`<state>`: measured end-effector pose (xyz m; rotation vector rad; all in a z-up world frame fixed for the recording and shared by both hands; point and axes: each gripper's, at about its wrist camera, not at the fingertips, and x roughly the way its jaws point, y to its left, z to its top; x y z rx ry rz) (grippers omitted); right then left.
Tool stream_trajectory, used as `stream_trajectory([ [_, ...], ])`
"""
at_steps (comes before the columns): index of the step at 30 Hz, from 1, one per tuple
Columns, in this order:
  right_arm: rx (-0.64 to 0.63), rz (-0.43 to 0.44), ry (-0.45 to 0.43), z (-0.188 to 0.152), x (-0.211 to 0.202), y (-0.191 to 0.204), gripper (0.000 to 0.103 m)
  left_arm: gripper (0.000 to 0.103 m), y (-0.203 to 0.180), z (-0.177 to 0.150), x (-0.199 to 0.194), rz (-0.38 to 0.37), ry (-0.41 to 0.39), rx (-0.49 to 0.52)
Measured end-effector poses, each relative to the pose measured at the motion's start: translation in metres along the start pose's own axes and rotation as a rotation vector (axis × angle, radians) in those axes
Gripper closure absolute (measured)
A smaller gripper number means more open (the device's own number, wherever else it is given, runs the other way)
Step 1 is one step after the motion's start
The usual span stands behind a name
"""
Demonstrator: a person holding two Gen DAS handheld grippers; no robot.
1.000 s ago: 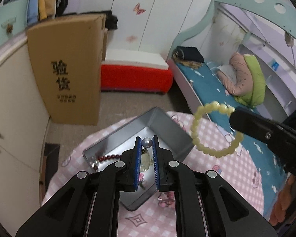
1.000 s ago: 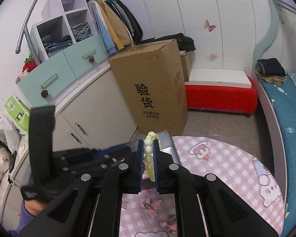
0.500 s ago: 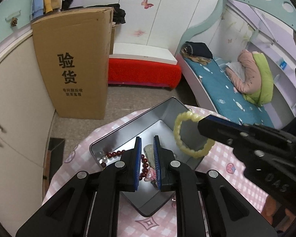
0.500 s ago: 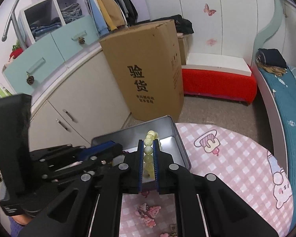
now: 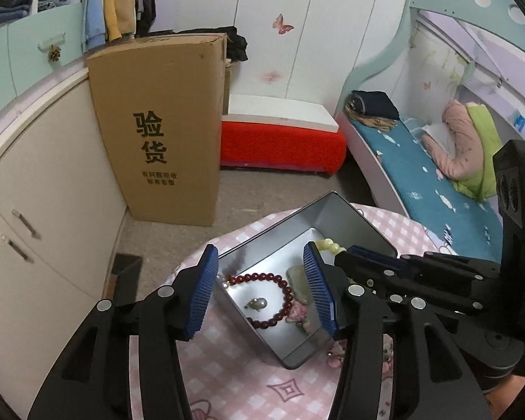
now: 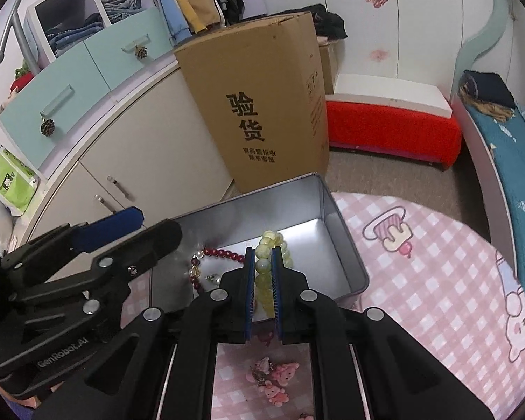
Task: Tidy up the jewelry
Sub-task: 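Carry earring and yellow bracelet over the grey box and open both grippers, then withdraw both grippers from the grey box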
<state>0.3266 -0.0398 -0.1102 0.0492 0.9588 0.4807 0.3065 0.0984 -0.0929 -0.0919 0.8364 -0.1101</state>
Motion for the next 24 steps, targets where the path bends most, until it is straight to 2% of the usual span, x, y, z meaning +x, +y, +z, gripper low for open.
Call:
stream_trajectory([
  [7, 0.017, 0.011, 0.006, -0.003, -0.007, 0.001, 0.09, 0.049, -0.001, -0.004, -0.006, -0.005, 0.0, -0.008],
  [12, 0.03, 0.028, -0.009, -0.007, -0.017, -0.001, 0.079, 0.047, 0.0, -0.007, -0.015, -0.008, -0.009, -0.009],
  [17, 0.039, 0.036, -0.037, -0.012, -0.035, -0.004, 0.077, 0.044, -0.004, -0.012, -0.03, -0.016, -0.024, -0.002],
  [19, 0.028, 0.026, -0.058, -0.016, -0.049, -0.006, 0.077, 0.044, -0.008, -0.016, -0.039, -0.023, -0.033, 0.001],
  [21, 0.023, 0.008, -0.073, -0.022, -0.06, -0.009, 0.068, 0.044, -0.012, -0.022, -0.047, -0.037, -0.044, -0.002],
  [24, 0.007, -0.035, -0.098, -0.037, -0.08, -0.018, 0.067, 0.041, -0.019, -0.035, -0.058, -0.045, -0.062, -0.009],
])
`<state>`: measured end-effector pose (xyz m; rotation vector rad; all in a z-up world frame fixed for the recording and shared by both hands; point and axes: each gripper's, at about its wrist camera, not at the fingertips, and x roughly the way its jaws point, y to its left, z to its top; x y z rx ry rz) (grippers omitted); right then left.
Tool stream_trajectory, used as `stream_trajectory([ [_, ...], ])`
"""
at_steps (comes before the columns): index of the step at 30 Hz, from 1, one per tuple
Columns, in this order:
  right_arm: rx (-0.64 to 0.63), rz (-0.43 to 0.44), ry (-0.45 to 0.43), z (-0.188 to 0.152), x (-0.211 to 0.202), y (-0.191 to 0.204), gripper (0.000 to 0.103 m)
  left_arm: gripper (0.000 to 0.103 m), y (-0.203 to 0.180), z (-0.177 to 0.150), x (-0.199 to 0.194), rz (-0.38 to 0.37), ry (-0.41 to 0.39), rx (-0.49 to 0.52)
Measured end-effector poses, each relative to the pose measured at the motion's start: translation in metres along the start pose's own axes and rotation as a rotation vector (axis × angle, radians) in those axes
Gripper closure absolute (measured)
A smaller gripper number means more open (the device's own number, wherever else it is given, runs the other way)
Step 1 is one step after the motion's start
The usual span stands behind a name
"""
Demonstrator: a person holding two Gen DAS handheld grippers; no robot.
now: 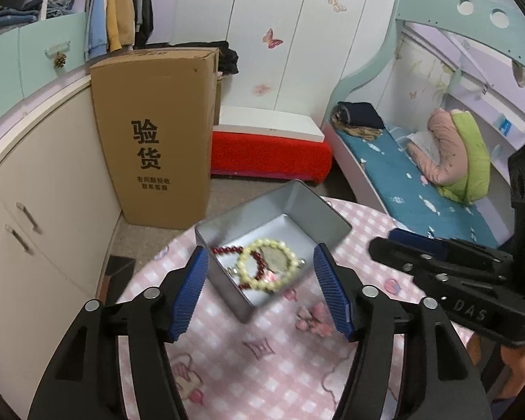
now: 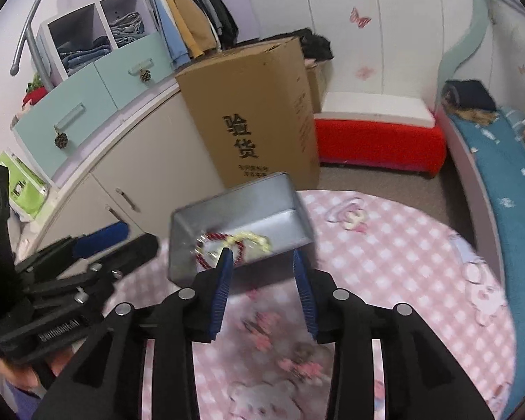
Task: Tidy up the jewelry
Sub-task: 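Withdraw both grippers from the grey box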
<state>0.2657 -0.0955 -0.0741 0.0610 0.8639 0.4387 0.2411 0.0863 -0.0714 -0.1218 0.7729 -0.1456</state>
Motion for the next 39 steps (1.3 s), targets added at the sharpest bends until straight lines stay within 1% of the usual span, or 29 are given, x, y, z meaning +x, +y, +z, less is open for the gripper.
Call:
stream_trajectory([
  [3, 0.011, -0.023, 0.0, -0.017, -0.012, -0.013, 0.067, 0.04, -0.006, -0.013, -0.005, -0.009, 0.0, -0.017],
  [8, 0.016, -0.073, 0.032, -0.051, -0.013, -0.028, 0.066, 0.04, -0.018, -0.039, -0.009, 0.003, -0.009, -0.019],
  [11, 0.026, -0.094, 0.061, -0.072, -0.005, -0.036, 0.066, 0.04, -0.025, -0.058, -0.006, 0.022, 0.008, -0.001],
  [14, 0.034, -0.109, 0.089, -0.087, 0.004, -0.044, 0.067, 0.04, -0.027, -0.069, 0.0, 0.033, 0.027, 0.009],
  [16, 0.039, -0.124, 0.1, -0.094, 0.009, -0.05, 0.067, 0.04, -0.027, -0.078, 0.006, 0.031, 0.055, 0.013],
  [19, 0.058, -0.129, 0.097, -0.097, 0.013, -0.058, 0.067, 0.04, -0.024, -0.085, 0.014, 0.034, 0.081, -0.004],
  [22, 0.059, -0.124, 0.102, -0.093, 0.017, -0.061, 0.066, 0.04, -0.022, -0.085, 0.02, 0.034, 0.089, -0.016],
  [26, 0.02, -0.095, 0.104, -0.09, 0.02, -0.05, 0.067, 0.04, -0.019, -0.085, 0.023, 0.042, 0.09, -0.013],
  [30, -0.033, -0.082, 0.107, -0.096, 0.021, -0.035, 0.067, 0.04, -0.015, -0.085, 0.025, 0.033, 0.1, -0.026],
  [33, -0.061, -0.102, 0.1, -0.101, 0.023, -0.034, 0.069, 0.04, -0.013, -0.085, 0.026, 0.024, 0.104, -0.027],
  [39, -0.105, -0.084, 0.092, -0.107, 0.023, -0.035, 0.068, 0.04, -0.009, -0.086, 0.029, 0.003, 0.119, -0.04],
])
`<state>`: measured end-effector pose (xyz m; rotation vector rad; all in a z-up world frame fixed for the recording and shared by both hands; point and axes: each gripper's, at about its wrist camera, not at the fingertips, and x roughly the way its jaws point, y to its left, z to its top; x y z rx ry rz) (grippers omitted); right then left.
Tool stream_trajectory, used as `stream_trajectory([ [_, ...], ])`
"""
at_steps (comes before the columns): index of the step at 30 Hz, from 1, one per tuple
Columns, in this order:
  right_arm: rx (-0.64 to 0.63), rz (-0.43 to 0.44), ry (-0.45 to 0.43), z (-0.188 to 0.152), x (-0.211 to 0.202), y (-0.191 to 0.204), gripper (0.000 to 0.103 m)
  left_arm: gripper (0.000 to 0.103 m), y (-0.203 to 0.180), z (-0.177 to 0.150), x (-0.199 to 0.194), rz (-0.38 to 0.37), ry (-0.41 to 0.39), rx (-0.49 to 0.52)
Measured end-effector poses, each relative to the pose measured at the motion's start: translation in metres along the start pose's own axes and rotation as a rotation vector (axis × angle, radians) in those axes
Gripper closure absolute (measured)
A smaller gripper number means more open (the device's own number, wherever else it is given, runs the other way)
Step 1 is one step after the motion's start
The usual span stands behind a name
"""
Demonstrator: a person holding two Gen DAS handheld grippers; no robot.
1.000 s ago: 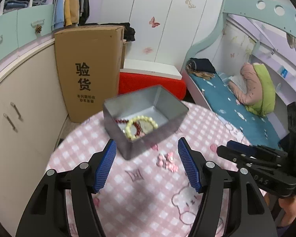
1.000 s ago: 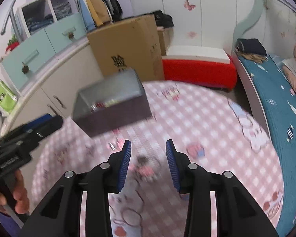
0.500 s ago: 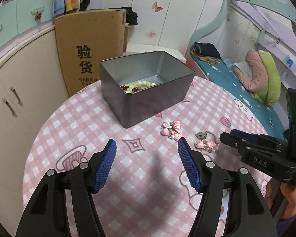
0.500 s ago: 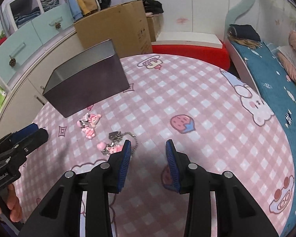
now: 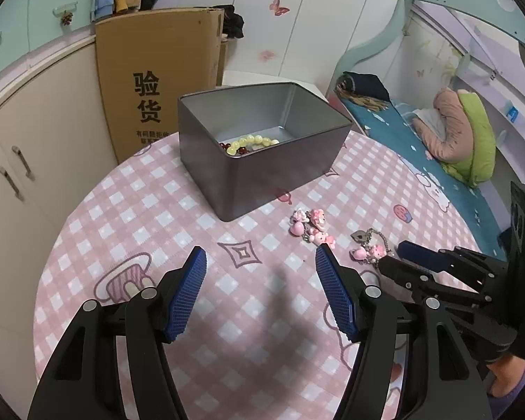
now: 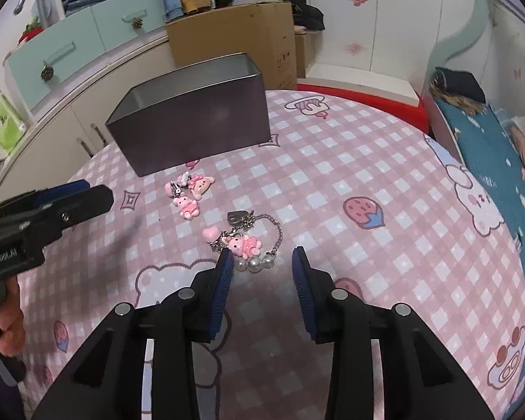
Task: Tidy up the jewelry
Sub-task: 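Grasp the pink charm with the left gripper while the right gripper grasps the pearl chain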
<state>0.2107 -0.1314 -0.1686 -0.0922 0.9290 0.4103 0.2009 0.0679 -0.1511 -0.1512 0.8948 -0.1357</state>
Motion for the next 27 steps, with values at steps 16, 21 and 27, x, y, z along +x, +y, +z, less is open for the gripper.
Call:
stream_trajectory([
  [16, 0.03, 0.023, -0.025, -0.006, -0.017, -0.014, 0.096, 0.04, -0.005, -0.003, 0.009, -0.027, 0.039, -0.005],
  [21, 0.081, -0.01, 0.006, -0.018, -0.018, -0.033, 0.096, 0.04, -0.01, -0.005, 0.012, -0.026, 0.049, 0.001],
  [27, 0.151, -0.038, -0.046, -0.021, -0.043, -0.048, 0.096, 0.04, -0.012, -0.004, 0.014, -0.031, 0.056, -0.003],
])
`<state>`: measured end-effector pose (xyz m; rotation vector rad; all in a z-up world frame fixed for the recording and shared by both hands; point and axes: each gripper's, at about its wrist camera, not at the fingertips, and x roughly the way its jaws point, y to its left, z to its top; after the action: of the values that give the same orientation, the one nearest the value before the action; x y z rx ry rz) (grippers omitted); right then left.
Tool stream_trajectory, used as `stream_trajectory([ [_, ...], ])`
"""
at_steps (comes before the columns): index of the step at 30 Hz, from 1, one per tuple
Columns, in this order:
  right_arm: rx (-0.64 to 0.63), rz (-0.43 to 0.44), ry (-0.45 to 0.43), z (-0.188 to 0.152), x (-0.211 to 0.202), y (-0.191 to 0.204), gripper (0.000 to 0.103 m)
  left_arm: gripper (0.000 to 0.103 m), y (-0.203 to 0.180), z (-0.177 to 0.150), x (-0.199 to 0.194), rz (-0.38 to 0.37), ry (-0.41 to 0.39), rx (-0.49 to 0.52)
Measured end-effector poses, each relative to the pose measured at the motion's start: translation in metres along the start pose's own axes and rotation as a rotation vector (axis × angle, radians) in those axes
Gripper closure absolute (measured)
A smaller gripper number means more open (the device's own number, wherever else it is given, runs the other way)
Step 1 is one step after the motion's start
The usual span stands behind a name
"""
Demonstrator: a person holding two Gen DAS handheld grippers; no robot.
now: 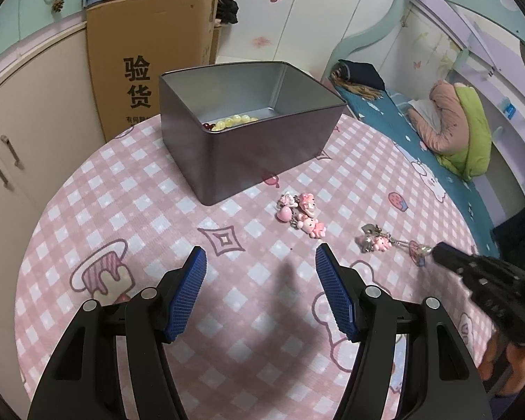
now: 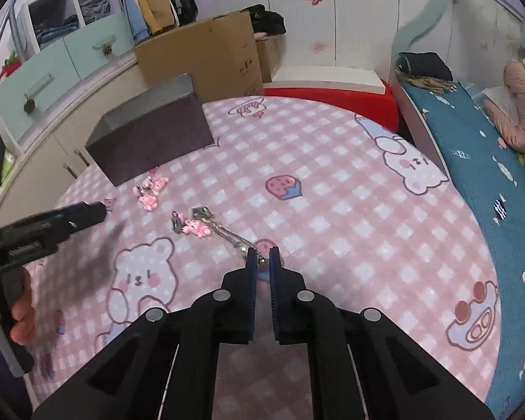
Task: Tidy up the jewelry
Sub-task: 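Grasp the pink charm with the left gripper while the right gripper grasps the pearl chain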
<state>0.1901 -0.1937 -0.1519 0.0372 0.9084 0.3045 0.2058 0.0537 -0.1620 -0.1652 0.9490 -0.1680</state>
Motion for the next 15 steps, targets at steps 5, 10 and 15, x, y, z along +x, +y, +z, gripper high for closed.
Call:
stream_trajectory([
  [5, 0.013, 0.041, -0.071, 0.011, -0.027, 0.0, 0.096, 0.04, -0.006, 0.001, 0.004, -0.028, 0.01, 0.011],
  [10, 0.024, 0.062, -0.146, 0.026, -0.052, 0.0, 0.096, 0.03, -0.022, -0.001, 0.01, -0.09, 0.021, 0.029],
  [15, 0.038, 0.046, -0.119, 0.027, -0.047, -0.009, 0.096, 0.029, -0.051, 0.0, 0.023, -0.119, 0.041, 0.071],
])
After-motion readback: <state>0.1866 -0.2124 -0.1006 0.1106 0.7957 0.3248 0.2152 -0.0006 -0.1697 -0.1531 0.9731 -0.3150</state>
